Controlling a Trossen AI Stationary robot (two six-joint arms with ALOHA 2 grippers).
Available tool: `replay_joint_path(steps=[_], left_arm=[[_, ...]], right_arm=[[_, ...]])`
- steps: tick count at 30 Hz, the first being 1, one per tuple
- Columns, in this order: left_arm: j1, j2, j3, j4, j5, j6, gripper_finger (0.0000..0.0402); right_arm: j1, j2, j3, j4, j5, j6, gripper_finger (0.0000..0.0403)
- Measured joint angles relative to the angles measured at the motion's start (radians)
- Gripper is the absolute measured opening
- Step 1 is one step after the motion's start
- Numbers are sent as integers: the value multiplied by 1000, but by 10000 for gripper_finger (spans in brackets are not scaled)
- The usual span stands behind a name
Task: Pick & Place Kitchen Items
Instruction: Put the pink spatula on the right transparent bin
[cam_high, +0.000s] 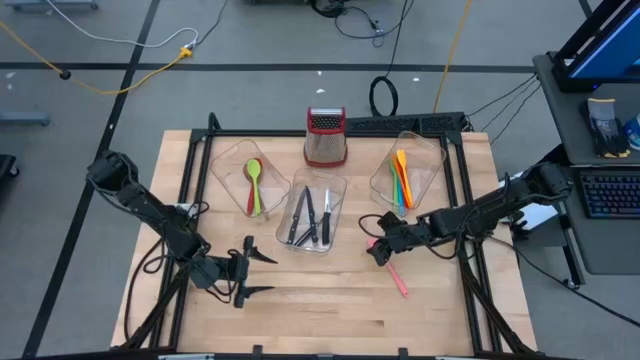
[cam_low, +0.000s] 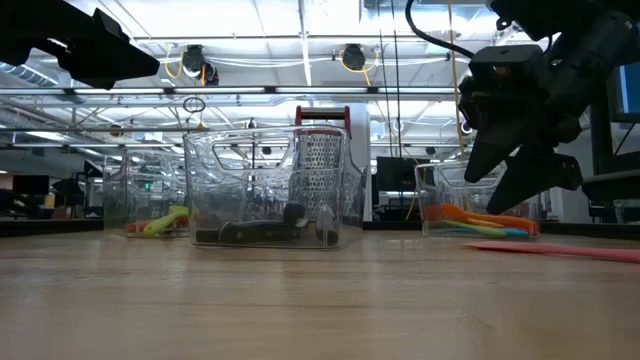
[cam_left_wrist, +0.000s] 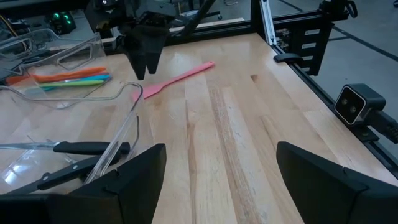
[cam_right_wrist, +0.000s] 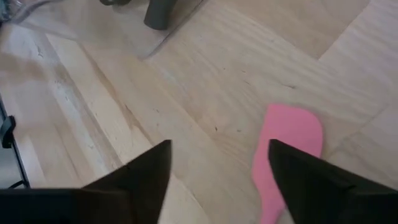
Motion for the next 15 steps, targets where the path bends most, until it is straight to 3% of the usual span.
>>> replay_joint_path(steps=[7,10,15], left_arm=[[0,0,0,0,0,-3,308],[0,0,0,0,0,-2,308],[0,0,0,-1,0,0,308]], right_arm=[[10,0,-1,61,11,-17,351],[19,0,-1,164,29,-35,369],[41,0,10,293,27,-202,377]])
